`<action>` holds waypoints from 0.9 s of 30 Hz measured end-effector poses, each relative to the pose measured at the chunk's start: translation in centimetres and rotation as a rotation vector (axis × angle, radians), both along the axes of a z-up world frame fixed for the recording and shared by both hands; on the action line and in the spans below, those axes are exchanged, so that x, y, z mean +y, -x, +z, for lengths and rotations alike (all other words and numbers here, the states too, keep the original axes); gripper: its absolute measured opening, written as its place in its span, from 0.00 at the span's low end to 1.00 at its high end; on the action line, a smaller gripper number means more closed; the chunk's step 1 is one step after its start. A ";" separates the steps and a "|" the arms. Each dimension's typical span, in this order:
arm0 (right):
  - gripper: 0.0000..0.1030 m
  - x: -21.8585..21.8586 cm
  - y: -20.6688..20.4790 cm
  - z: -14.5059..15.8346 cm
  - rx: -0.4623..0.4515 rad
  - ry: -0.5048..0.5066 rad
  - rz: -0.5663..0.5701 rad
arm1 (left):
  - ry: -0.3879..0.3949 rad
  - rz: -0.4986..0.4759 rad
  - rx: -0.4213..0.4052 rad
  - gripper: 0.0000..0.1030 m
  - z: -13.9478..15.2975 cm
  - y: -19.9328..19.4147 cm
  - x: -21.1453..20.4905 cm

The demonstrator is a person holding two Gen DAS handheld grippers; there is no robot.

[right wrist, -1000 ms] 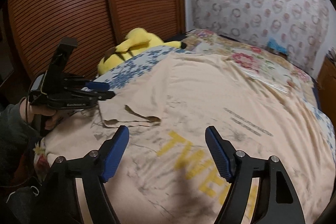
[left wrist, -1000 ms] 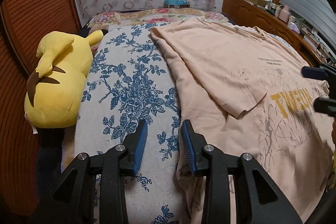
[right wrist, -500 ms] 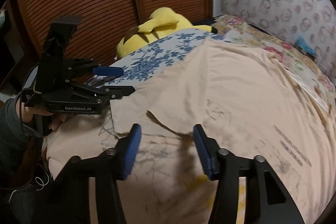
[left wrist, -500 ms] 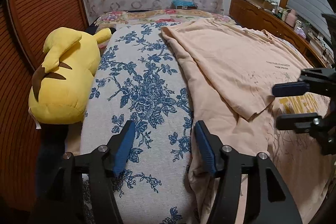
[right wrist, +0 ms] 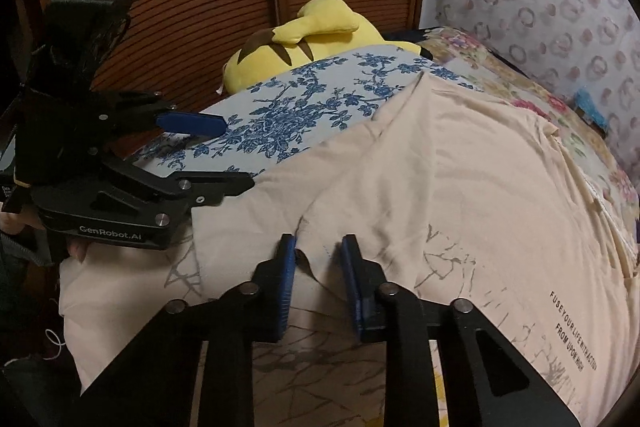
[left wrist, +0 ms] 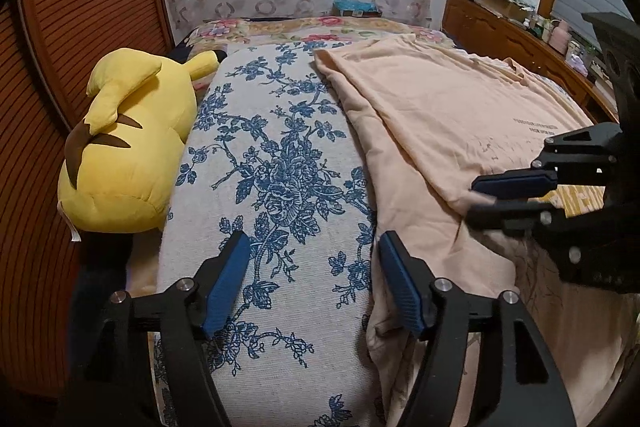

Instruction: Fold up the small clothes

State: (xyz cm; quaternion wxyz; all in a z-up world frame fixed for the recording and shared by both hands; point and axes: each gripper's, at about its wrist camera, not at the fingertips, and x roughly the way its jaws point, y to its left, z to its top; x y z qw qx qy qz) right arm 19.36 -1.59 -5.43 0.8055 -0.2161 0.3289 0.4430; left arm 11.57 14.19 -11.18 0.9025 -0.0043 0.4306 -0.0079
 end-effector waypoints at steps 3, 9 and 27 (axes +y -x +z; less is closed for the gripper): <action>0.06 0.1 -0.1 -0.1 -0.011 -0.005 -0.022 | 0.000 0.004 0.001 0.69 0.0 0.0 0.0; 0.04 -1.9 -0.7 1.0 -0.015 -0.087 -0.090 | 0.003 0.014 0.005 0.73 -0.1 0.0 0.1; 0.05 -6.4 -1.7 0.7 0.002 -0.132 -0.333 | 0.002 0.014 0.006 0.73 0.0 0.0 0.1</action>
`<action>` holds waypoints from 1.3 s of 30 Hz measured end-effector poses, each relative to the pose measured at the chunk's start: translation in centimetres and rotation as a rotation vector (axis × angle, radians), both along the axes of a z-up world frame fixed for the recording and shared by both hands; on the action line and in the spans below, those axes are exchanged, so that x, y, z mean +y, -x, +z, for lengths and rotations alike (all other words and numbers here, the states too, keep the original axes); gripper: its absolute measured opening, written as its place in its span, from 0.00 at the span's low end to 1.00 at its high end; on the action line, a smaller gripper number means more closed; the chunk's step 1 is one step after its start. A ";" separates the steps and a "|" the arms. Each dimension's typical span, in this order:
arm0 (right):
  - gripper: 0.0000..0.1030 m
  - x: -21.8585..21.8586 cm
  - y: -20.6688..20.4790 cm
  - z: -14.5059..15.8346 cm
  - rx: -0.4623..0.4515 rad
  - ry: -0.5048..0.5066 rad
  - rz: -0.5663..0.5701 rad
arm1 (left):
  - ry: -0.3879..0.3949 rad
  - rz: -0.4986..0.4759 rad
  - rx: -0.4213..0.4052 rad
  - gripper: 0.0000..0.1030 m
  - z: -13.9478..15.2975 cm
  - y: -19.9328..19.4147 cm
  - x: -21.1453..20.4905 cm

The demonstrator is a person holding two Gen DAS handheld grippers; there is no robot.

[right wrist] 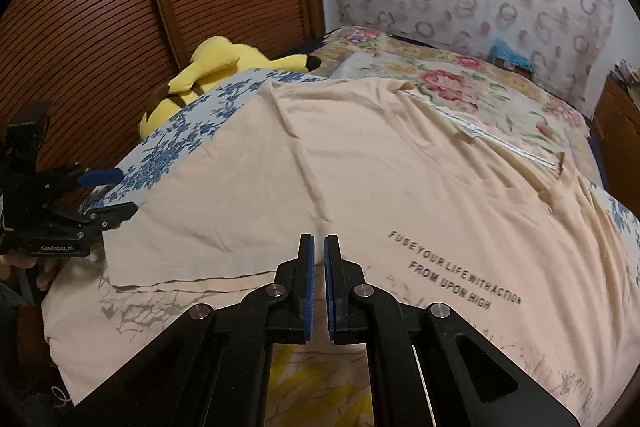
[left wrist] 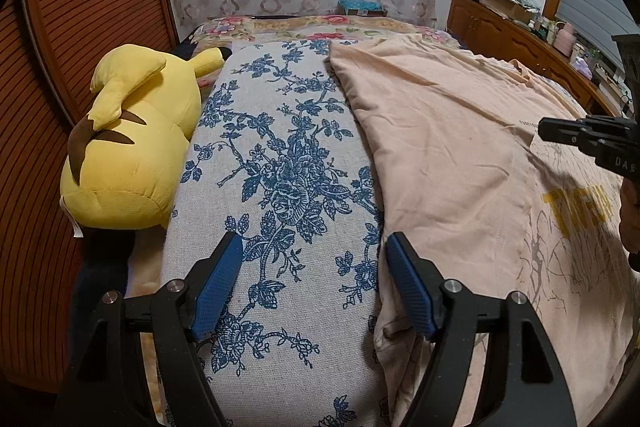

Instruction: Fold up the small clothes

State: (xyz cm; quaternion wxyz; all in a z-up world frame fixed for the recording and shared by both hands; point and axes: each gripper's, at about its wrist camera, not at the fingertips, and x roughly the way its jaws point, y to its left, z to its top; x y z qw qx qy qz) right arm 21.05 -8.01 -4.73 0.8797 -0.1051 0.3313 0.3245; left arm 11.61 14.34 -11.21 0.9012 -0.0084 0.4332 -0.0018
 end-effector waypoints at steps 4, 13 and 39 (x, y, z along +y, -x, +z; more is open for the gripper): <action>0.25 -0.7 0.2 0.3 -0.015 -0.001 -0.003 | -0.001 0.000 -0.001 0.73 0.0 0.1 0.0; 0.54 -2.2 -0.1 -1.2 0.011 0.062 -0.028 | 0.020 0.005 -0.066 0.73 1.5 1.2 -0.6; 0.56 -5.5 1.1 -0.3 0.012 0.064 -0.095 | 0.066 -0.122 -0.177 0.73 5.3 3.0 -8.7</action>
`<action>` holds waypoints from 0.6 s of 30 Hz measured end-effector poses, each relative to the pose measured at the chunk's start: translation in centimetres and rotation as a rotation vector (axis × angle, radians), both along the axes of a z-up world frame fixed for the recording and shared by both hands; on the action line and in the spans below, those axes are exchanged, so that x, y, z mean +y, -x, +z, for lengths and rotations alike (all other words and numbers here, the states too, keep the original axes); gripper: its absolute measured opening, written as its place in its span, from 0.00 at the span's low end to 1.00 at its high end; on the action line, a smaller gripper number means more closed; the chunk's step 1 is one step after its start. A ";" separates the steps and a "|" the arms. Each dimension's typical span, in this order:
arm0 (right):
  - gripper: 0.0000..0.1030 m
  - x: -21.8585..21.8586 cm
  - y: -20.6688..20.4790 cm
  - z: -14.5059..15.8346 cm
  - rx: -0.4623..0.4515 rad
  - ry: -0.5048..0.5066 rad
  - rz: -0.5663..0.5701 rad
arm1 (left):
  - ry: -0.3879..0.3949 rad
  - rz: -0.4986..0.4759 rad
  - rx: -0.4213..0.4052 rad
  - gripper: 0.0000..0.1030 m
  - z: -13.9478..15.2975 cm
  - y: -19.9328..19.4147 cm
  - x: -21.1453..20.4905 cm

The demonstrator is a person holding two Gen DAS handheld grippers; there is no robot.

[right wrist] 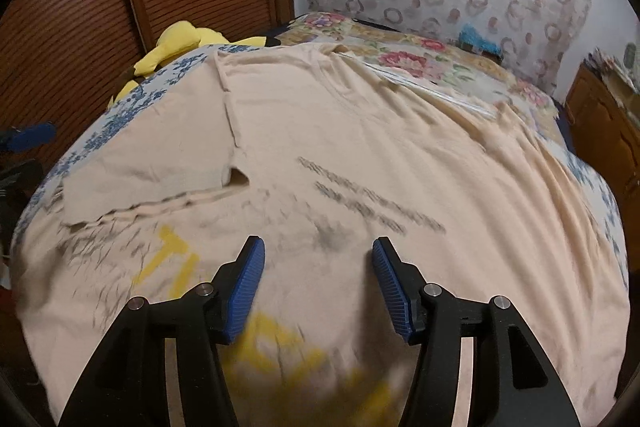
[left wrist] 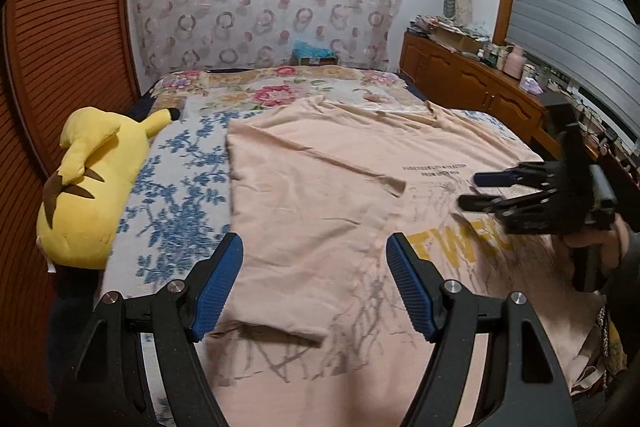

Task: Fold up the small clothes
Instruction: 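Move the right tool to the shirt's other side edge and grasp it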

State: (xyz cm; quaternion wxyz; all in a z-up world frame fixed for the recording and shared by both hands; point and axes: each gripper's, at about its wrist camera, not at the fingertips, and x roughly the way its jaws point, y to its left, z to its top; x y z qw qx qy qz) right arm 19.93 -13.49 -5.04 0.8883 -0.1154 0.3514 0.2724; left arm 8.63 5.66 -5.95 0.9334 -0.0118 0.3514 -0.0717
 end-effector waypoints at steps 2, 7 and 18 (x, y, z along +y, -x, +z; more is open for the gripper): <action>0.56 -2.1 1.2 0.7 -0.015 -0.023 -0.021 | 0.001 -0.013 0.006 0.73 -0.3 -0.2 -0.8; 0.55 -8.4 4.1 2.1 -0.047 -0.058 -0.094 | 0.010 -0.044 0.016 0.73 -0.7 -0.4 -2.5; 0.55 -22.2 7.5 1.3 -0.060 -0.074 -0.318 | -0.008 -0.095 0.055 0.73 -2.1 -1.4 -5.5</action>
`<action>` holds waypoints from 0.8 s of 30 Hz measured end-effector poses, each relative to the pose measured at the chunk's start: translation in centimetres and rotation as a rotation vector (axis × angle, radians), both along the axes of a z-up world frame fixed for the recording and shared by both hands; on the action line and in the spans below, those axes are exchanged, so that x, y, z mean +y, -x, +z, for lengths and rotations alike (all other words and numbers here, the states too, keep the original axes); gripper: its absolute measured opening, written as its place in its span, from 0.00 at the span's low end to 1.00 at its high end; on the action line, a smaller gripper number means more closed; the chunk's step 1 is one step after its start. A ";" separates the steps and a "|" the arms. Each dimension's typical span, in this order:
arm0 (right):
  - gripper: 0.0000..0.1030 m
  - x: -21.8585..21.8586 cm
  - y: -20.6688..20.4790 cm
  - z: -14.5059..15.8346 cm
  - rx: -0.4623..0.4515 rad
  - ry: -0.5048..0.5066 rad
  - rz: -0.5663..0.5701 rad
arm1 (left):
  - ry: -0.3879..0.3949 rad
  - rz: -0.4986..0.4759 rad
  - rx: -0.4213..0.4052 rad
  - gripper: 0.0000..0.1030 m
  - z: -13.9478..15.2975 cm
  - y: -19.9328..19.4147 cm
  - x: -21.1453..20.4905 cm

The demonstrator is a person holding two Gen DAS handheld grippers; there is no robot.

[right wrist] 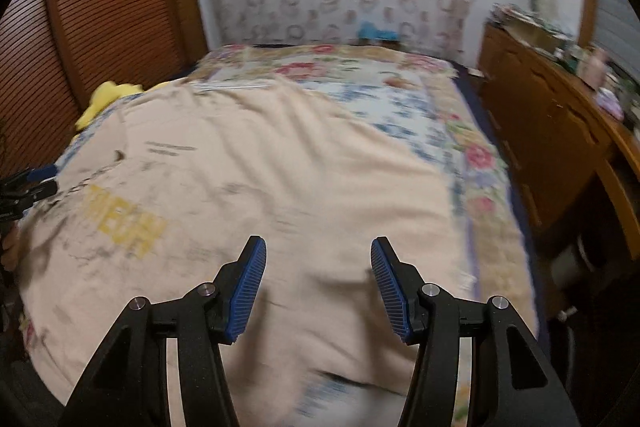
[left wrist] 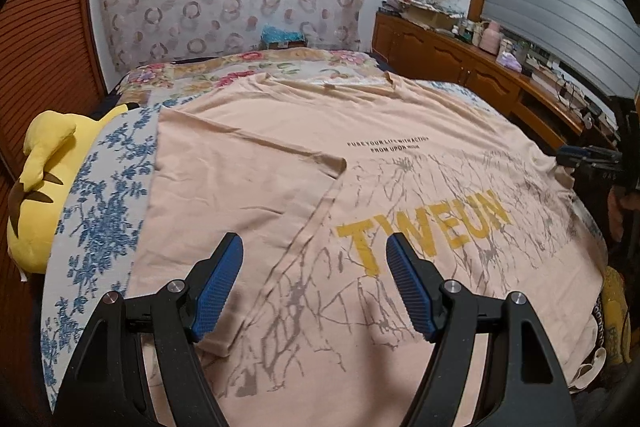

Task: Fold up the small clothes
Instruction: 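Move the right tool to the shirt's other side edge and grasp it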

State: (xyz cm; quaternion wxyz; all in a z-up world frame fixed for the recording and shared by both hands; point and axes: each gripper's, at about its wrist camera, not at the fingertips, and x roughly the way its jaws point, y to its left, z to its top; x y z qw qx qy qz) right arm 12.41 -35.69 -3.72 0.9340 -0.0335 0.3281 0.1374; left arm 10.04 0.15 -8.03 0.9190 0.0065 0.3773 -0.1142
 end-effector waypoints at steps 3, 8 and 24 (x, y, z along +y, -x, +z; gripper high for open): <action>0.55 -2.5 0.7 -0.3 0.007 -0.010 -0.057 | -0.008 -0.007 0.013 0.73 -0.4 -0.3 -0.4; 0.55 -4.1 1.1 -1.0 0.045 -0.020 -0.111 | -0.024 -0.019 0.036 0.73 -0.9 -0.8 -0.9; 0.18 -4.2 -1.2 -1.2 0.080 0.007 -0.101 | -0.079 -0.048 0.102 0.73 -2.5 -1.5 -1.8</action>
